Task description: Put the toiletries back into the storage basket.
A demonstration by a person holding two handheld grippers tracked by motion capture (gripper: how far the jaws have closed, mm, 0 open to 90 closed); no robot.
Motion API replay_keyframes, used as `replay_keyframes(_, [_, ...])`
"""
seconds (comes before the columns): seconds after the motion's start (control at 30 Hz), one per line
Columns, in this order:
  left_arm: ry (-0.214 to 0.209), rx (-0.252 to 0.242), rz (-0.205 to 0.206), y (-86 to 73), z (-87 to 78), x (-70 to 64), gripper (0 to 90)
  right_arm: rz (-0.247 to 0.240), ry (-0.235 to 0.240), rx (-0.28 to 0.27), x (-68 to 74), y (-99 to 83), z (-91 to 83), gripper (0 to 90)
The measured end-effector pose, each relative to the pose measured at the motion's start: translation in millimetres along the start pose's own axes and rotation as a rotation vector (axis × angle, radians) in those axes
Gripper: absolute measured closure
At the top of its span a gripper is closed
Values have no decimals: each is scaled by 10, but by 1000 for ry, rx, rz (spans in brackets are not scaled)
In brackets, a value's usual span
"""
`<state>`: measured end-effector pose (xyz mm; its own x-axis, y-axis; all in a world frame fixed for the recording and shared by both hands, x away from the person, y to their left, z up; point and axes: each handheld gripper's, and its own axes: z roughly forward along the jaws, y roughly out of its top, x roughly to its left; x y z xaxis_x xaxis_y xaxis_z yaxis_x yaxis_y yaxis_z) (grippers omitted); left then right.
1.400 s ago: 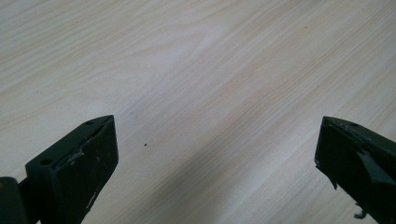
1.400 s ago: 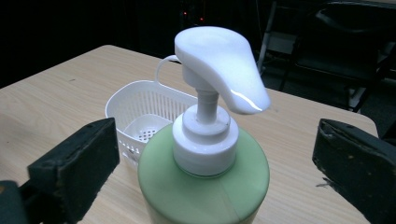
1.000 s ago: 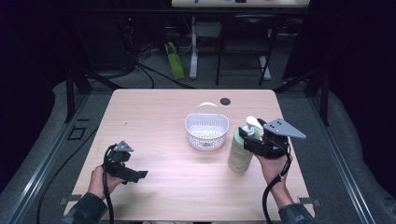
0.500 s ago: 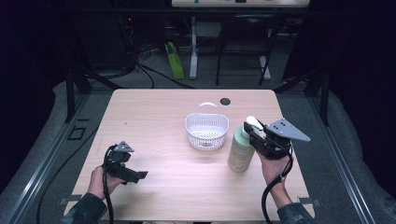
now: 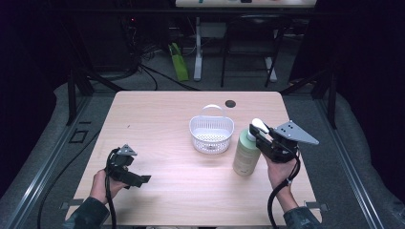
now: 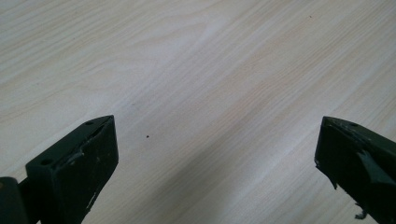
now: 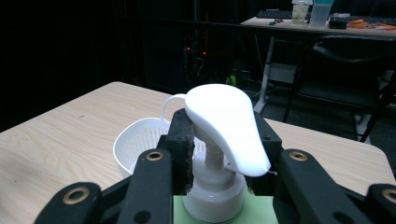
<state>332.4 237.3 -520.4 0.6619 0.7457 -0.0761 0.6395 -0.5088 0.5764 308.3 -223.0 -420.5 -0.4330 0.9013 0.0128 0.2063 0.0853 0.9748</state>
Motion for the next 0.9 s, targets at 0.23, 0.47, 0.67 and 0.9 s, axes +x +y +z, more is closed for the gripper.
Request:
replay_keyframes(0.23, [-9,5,9,3,-5,-6,0,-11,11,-4,12,40,-25,676])
replay_keyframes(0.47, [-6,-2,-3,-8,-2,14,0,-20,21,5,20,62,-27,677])
replay_keyframes(0.67, [-11,-2,-9,-16,16,26,0,-26,33,8,37,102,-42,677])
replay_keyframes(0.9, [20,3,-19,-37,39,34,0,-29,42,9,29,159,-65,677])
